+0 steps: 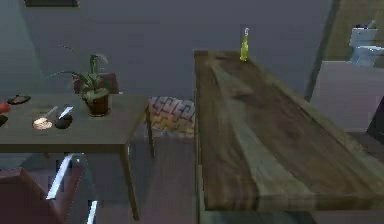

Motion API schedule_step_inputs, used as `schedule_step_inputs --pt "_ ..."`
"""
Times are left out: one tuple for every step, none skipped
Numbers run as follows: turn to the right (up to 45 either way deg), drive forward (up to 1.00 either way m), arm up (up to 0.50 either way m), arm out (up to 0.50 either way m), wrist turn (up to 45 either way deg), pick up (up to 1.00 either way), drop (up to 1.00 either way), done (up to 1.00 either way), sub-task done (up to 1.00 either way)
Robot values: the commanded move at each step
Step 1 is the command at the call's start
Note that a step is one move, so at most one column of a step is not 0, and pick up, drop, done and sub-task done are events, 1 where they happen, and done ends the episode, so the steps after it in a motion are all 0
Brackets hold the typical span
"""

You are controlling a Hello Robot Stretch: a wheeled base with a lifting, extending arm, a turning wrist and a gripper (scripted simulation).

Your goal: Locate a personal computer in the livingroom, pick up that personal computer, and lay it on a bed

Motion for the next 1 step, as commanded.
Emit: schedule_step_inputs --pt "45.0 0.0 0.0 0.0 0.0 0.0 0.0 0.0 0.0"
